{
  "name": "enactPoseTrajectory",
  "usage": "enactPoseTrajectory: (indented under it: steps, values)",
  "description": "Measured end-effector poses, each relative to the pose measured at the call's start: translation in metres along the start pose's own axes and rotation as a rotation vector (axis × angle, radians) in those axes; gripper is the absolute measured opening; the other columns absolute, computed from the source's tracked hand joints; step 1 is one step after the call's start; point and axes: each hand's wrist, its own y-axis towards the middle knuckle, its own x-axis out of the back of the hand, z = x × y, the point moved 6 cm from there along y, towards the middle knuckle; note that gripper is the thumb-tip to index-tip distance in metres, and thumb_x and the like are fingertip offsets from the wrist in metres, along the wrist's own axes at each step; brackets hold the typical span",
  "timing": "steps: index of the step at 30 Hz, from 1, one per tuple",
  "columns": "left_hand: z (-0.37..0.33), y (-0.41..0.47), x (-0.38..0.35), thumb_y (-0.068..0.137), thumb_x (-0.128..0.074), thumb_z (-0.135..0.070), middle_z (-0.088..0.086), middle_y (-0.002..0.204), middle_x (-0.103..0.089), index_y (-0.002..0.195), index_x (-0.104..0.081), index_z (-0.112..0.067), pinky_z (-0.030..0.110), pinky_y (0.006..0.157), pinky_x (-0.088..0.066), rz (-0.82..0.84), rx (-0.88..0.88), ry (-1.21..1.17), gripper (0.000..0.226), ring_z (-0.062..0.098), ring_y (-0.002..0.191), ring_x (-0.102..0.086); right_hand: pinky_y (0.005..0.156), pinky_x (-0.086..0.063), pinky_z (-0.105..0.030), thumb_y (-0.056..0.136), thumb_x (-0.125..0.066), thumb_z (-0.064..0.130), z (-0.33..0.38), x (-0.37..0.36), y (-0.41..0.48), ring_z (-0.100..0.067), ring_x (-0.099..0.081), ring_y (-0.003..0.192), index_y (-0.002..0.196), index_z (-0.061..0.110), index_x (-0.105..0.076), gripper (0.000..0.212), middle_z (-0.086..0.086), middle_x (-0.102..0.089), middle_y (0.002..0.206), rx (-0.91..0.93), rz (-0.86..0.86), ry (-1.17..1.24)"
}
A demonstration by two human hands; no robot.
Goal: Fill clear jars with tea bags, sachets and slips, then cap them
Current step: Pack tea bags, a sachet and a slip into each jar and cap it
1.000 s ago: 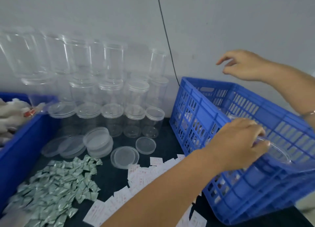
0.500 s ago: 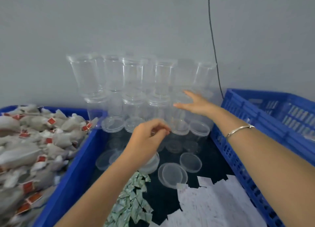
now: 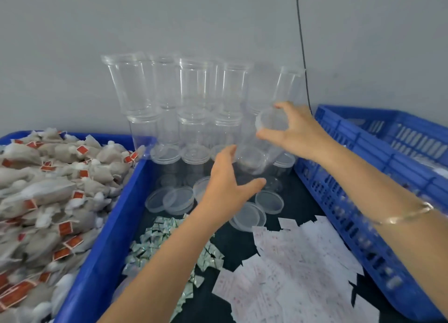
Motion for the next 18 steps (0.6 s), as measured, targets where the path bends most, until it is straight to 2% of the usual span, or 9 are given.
enactPoseTrajectory:
  steps: [2, 4, 6, 8, 9, 10, 12, 15, 18]
  values:
    - [-0.002, -0.015, -0.008, 0.076, -0.081, -0.026, -0.005, 0.151, -0.023, 0.151, -0.014, -0.018, 0.027, 0.114, -0.025, 0.008, -0.021, -0.01, 0.1, 0.007, 0.138, -0.025, 0.086, -0.034, -0.027, 0.076, -0.068, 0.065, 0.017, -0.002, -0.038, -0.02, -0.046, 0.122, 0.145, 0.033, -0.037, 0.082, -0.001, -0.033, 0.141, 0.042, 0.097, -0.103]
    - [0.001, -0.034, -0.014, 0.068, -0.087, -0.023, -0.003, 0.151, -0.025, 0.152, -0.012, -0.017, 0.037, 0.115, -0.03, 0.001, -0.042, -0.039, 0.113, 0.011, 0.139, -0.027, 0.073, -0.038, -0.027, 0.071, -0.059, 0.077, 0.034, -0.012, -0.075, -0.017, -0.052, 0.105, 0.134, 0.033, -0.043, 0.079, 0.005, -0.037, 0.123, 0.094, 0.185, -0.239]
    - [0.011, -0.057, -0.02, 0.062, -0.09, -0.021, -0.002, 0.15, -0.03, 0.152, -0.011, -0.019, 0.041, 0.112, -0.036, -0.026, -0.038, -0.075, 0.119, 0.014, 0.139, -0.033, 0.07, -0.039, -0.031, 0.071, -0.044, 0.083, 0.045, -0.027, -0.108, -0.015, -0.052, 0.093, 0.127, 0.029, -0.045, 0.078, 0.007, -0.043, 0.116, 0.157, 0.216, -0.412]
    - [0.028, -0.084, -0.023, 0.061, -0.091, -0.022, -0.006, 0.145, -0.039, 0.152, -0.009, -0.024, 0.036, 0.107, -0.043, -0.036, -0.02, -0.128, 0.123, 0.009, 0.134, -0.041, 0.068, -0.037, -0.035, 0.072, -0.03, 0.085, 0.053, -0.043, -0.135, -0.017, -0.05, 0.084, 0.115, 0.026, -0.044, 0.074, 0.006, -0.049, 0.108, 0.222, 0.196, -0.581]
    - [0.036, -0.098, -0.024, 0.061, -0.091, -0.02, -0.011, 0.139, -0.046, 0.151, -0.009, -0.026, 0.027, 0.1, -0.047, -0.035, -0.017, -0.171, 0.123, 0.003, 0.128, -0.047, 0.066, -0.035, -0.036, 0.073, -0.025, 0.086, 0.055, -0.052, -0.146, -0.017, -0.049, 0.079, 0.107, 0.026, -0.042, 0.071, 0.006, -0.049, 0.1, 0.253, 0.192, -0.636]
    - [0.043, -0.112, -0.023, 0.06, -0.091, -0.018, -0.017, 0.13, -0.052, 0.151, -0.011, -0.028, 0.02, 0.093, -0.05, -0.035, -0.02, -0.221, 0.122, -0.003, 0.12, -0.053, 0.064, -0.033, -0.036, 0.074, -0.022, 0.086, 0.058, -0.061, -0.157, -0.018, -0.048, 0.075, 0.102, 0.025, -0.04, 0.07, 0.006, -0.049, 0.093, 0.279, 0.196, -0.666]
    - [0.057, -0.137, -0.022, 0.057, -0.09, -0.021, -0.018, 0.119, -0.06, 0.144, -0.025, -0.037, 0.023, 0.089, -0.053, -0.041, -0.049, -0.292, 0.11, 0.0, 0.112, -0.06, 0.06, -0.029, -0.037, 0.077, -0.023, 0.085, 0.061, -0.081, -0.176, -0.02, -0.046, 0.07, 0.094, 0.022, -0.038, 0.067, 0.006, -0.047, 0.083, 0.331, 0.21, -0.679]
    - [0.075, -0.168, -0.02, 0.056, -0.086, -0.02, -0.018, 0.113, -0.064, 0.115, -0.048, -0.055, 0.02, 0.081, -0.054, -0.046, -0.111, -0.254, 0.078, 0.007, 0.105, -0.064, 0.052, -0.016, -0.034, 0.079, -0.029, 0.083, 0.065, -0.108, -0.2, -0.019, -0.039, 0.062, 0.085, 0.019, -0.04, 0.065, 0.006, -0.039, 0.07, 0.392, 0.218, -0.66]
    - [0.099, -0.189, -0.018, 0.052, -0.089, -0.024, -0.018, 0.11, -0.065, 0.108, -0.049, -0.056, 0.027, 0.079, -0.057, -0.037, -0.006, -0.269, 0.076, 0.009, 0.105, -0.065, 0.05, -0.012, -0.033, 0.078, -0.024, 0.083, 0.068, -0.125, -0.218, -0.013, -0.028, 0.053, 0.08, 0.018, -0.037, 0.066, 0.007, -0.034, 0.065, 0.433, 0.222, -0.67]
